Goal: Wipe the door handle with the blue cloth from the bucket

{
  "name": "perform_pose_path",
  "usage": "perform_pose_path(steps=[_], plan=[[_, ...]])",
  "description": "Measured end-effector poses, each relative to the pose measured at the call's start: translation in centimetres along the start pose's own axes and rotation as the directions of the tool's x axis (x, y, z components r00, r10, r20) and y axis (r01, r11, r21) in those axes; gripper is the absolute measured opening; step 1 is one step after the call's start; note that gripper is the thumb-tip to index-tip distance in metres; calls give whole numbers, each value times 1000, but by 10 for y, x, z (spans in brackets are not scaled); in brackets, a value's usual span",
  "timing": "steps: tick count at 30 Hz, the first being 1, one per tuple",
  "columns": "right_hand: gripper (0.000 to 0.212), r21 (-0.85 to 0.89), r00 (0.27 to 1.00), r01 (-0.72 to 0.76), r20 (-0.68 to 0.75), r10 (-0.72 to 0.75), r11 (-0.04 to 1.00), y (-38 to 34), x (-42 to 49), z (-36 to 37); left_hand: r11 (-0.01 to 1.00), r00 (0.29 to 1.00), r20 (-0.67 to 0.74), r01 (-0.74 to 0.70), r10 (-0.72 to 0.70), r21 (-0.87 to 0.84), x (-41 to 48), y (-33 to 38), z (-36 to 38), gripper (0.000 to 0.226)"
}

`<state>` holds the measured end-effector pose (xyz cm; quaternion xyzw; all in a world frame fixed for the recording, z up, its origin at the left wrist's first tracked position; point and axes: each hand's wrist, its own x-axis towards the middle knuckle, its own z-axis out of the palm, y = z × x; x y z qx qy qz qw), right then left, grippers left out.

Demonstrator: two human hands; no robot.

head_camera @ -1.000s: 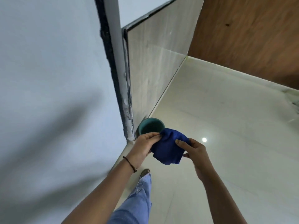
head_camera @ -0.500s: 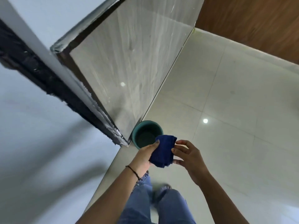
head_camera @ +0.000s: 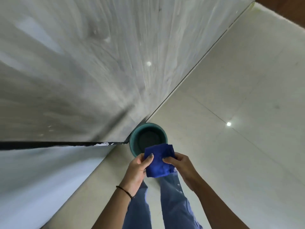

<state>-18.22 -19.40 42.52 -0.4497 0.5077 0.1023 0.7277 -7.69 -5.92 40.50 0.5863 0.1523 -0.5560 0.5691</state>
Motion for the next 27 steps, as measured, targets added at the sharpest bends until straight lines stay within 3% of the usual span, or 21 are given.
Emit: perform_pose_path(steps=[3, 6, 10, 14, 17, 21, 27], plan=[[18, -39, 1000, 10, -18, -10, 999, 8, 67, -6, 999, 985, -171, -38, 35, -13, 61, -12, -2, 37], [11, -55, 1000, -2, -30, 0, 998, 34, 145, -7, 997, 977, -211, -41, 27, -60, 131, -37, -18, 31], [33, -93, 993, -111, -38, 108, 989, 97, 266, 3, 1000, 937, -349, -21, 17, -8, 241, -85, -58, 50], [54, -235, 979, -123, -186, 80, 964, 174, 377, 27, 987, 900, -434, 27, 46, 161, 351, -142, -102, 63], [55, -220, 948, -170, -302, 98, 960, 214, 444, 38, 967, 882, -469, 71, 54, 246, 428, -182, -128, 62], [51, -193, 938, -195, -322, 126, 962, 247, 510, 43, 942, 859, -510, 137, 41, 306, 497, -213, -143, 58], [41, -211, 940, -249, -285, 185, 945, 258, 512, 48, 880, 921, -389, 195, -12, 434, 499, -227, -136, 18]])
